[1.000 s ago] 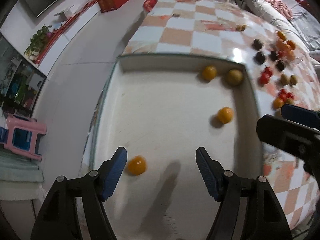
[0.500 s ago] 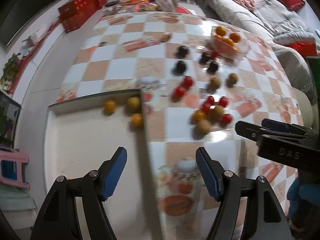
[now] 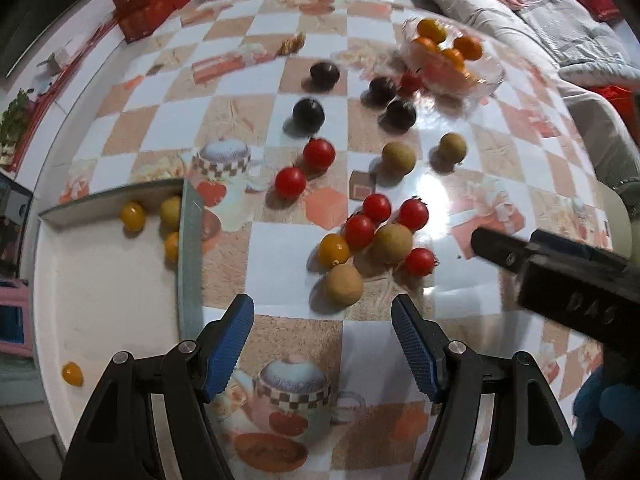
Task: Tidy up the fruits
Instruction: 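Move both grippers back toward the fruits on the tablecloth, then grasp a yellow round fruit with the right gripper while the left grasps another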
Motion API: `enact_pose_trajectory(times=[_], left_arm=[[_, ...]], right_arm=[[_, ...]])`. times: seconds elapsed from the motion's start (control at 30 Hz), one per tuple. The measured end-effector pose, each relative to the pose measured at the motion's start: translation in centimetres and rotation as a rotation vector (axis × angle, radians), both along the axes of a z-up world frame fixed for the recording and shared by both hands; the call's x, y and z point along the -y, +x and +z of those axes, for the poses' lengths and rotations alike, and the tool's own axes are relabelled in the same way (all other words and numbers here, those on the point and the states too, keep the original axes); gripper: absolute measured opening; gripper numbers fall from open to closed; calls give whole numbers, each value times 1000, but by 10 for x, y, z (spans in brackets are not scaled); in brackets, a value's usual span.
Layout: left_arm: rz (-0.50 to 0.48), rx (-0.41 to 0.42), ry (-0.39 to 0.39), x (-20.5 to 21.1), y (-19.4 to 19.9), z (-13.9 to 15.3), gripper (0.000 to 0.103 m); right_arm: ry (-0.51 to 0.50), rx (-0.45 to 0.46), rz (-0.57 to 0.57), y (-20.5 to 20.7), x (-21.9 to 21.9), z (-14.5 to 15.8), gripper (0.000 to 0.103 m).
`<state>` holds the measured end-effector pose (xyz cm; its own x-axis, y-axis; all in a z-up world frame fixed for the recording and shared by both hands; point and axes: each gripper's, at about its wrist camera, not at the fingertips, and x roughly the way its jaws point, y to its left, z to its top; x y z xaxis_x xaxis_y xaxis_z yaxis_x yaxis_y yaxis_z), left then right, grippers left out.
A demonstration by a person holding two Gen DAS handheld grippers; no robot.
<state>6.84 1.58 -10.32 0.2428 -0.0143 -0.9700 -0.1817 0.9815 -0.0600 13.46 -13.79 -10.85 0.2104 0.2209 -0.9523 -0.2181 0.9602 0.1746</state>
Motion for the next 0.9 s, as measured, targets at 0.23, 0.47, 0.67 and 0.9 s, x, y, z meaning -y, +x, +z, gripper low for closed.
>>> enact_pose_trajectory(times=[0.23,0.47,0.67,0.9], left_arm=[[-9,-20,15,4,8,-20,72],[7,-24,5,2,17,-29,70],[16,-23,6,2,21,-30,63],[26,-21,30,3,27,-29,35]], right_arm=[[-15,11,38,27,-9,-9,82],[-37,40,86,47,-28,-20,80],[-59,91,122,58,-43,-19,65],[-52,112,136,62,-49,-18,27]])
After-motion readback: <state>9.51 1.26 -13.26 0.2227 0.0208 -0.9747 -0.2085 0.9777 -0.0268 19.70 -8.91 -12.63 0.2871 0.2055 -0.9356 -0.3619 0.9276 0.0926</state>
